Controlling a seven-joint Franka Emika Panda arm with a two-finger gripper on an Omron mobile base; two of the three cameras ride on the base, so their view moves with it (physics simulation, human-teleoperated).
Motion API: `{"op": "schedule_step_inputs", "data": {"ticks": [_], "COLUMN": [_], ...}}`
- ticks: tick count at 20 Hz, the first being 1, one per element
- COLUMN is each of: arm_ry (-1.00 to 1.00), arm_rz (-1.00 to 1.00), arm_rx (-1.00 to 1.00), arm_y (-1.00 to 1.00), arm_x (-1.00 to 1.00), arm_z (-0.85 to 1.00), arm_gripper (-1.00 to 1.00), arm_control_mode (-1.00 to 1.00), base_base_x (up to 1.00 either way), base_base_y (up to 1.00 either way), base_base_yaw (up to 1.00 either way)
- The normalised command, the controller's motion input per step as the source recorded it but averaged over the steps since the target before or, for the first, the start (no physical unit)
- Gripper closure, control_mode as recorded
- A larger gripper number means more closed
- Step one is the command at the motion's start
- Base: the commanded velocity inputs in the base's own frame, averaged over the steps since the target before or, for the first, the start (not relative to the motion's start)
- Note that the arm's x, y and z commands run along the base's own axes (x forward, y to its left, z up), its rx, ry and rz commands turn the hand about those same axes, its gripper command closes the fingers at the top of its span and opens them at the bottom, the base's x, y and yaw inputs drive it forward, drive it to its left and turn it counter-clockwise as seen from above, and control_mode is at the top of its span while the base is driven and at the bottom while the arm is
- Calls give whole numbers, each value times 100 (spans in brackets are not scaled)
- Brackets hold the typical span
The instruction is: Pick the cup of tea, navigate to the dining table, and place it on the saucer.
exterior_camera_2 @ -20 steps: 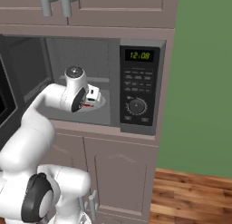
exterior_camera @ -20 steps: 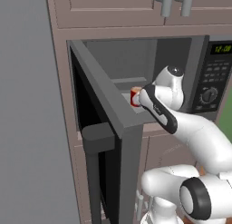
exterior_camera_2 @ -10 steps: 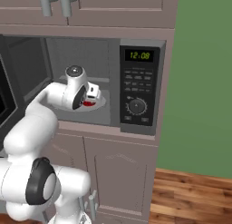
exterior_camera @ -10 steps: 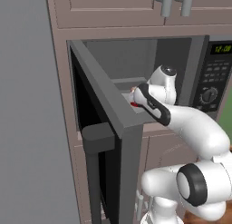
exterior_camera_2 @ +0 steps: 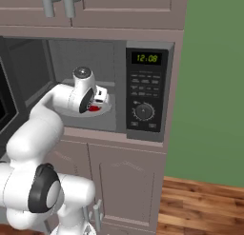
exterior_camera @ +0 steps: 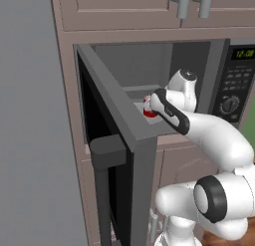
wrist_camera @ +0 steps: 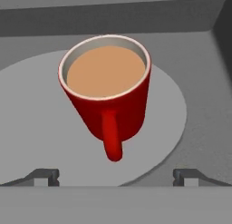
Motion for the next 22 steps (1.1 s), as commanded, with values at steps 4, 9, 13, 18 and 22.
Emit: {"op": "schedule_step_inputs", "data": {"ticks": [4, 9, 13, 18, 22], "arm_ry": [0, 0, 0, 0, 0], "arm_rz": [0, 0, 0, 0, 0], "arm_rx": [0, 0, 0, 0, 0], "arm_y": [0, 0, 0, 0, 0], "arm_x": [24, 24, 9, -15, -17], "arm_z": [0, 0, -3, 0, -12], "arm_gripper": [-100, -100, -100, -100, -100], "arm_control_mode": [-100, -100, -100, -100, -100], "base_base_x": [0, 0, 0, 0, 0], "base_base_y": [0, 0, 0, 0, 0], "base_base_yaw": [0, 0, 0, 0, 0]}}
